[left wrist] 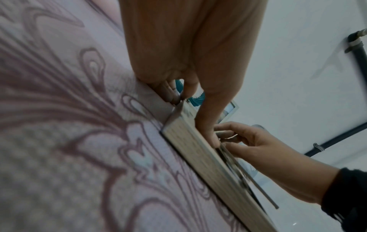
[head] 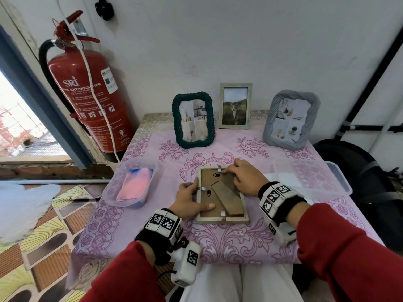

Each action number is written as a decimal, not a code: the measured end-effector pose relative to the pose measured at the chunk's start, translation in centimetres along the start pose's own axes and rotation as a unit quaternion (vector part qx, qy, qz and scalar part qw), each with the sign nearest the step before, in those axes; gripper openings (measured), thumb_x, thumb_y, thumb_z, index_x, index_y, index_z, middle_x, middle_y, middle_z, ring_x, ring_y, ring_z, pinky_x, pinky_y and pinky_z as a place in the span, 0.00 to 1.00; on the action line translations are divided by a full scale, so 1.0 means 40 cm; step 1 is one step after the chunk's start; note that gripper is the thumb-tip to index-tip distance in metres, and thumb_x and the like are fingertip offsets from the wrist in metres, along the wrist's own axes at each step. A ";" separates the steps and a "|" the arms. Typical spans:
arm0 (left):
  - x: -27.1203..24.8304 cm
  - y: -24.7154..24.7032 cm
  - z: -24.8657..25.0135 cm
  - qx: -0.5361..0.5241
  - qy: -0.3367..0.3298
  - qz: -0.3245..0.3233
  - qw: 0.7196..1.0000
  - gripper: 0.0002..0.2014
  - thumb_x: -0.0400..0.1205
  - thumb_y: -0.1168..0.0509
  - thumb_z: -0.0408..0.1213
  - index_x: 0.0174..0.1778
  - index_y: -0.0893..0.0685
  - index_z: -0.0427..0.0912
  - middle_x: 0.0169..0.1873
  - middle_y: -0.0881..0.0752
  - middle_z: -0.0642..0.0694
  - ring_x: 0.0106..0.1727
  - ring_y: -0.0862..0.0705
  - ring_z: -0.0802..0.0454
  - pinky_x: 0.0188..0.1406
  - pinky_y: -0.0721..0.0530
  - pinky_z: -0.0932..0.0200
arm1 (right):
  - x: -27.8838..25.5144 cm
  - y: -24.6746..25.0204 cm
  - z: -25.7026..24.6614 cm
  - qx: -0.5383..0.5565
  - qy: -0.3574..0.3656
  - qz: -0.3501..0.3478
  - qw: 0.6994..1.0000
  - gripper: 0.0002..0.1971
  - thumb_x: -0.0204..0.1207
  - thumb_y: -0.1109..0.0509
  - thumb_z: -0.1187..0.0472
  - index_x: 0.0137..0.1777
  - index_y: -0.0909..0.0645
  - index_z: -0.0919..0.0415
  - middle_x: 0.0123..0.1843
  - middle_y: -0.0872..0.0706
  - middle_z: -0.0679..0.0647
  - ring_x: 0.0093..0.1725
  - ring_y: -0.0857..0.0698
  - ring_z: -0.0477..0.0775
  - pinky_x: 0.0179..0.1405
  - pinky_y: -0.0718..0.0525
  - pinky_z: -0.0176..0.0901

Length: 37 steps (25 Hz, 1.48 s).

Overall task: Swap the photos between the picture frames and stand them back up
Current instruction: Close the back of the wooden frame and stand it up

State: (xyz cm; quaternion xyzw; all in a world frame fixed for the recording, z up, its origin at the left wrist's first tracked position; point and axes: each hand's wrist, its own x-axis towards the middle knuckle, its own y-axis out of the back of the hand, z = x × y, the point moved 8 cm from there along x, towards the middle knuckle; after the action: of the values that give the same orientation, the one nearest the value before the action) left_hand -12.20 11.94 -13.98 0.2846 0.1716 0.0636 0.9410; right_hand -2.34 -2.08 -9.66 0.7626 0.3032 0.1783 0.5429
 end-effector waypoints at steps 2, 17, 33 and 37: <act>-0.003 0.009 -0.001 -0.028 0.003 0.018 0.999 0.51 0.67 0.20 0.38 0.81 0.45 0.36 0.70 0.39 0.40 0.72 0.29 0.45 0.75 0.28 0.51 | 0.000 0.006 0.002 0.015 -0.001 -0.008 1.000 0.18 0.81 0.44 0.65 0.67 0.22 0.57 0.58 0.24 0.59 0.62 0.27 0.57 0.61 0.26 0.48; -0.058 0.010 0.038 -0.301 -0.002 0.043 0.953 0.28 0.73 0.31 0.17 0.69 0.31 0.30 0.60 0.21 0.30 0.53 0.17 0.40 0.56 0.15 0.41 | -0.074 0.003 -0.023 0.135 -0.007 -0.017 0.991 0.26 0.73 0.26 0.56 0.71 0.24 0.57 0.70 0.25 0.58 0.71 0.27 0.55 0.67 0.34 0.35; -0.173 0.084 0.312 -0.323 -0.272 0.107 0.900 0.27 0.70 0.30 0.15 0.57 0.21 0.48 0.58 0.16 0.58 0.46 0.10 0.51 0.40 0.10 0.53 | -0.137 0.318 -0.128 0.497 0.041 0.267 0.824 0.12 0.72 0.25 0.60 0.54 0.19 0.54 0.56 0.12 0.52 0.59 0.14 0.49 0.60 0.15 0.48; -0.195 0.082 0.341 -0.262 -0.315 0.152 0.900 0.23 0.71 0.27 0.21 0.57 0.21 0.47 0.56 0.14 0.60 0.49 0.11 0.53 0.45 0.11 0.57 | -0.151 0.342 -0.133 0.580 0.044 0.299 0.757 0.14 0.69 0.23 0.62 0.48 0.26 0.55 0.51 0.10 0.59 0.52 0.11 0.54 0.53 0.11 0.50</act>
State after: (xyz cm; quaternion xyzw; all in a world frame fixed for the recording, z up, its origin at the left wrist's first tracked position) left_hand -14.65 5.98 0.72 0.0559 -0.2019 0.1553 0.9654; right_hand -6.41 -5.30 5.36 0.9745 0.1286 0.1557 -0.0980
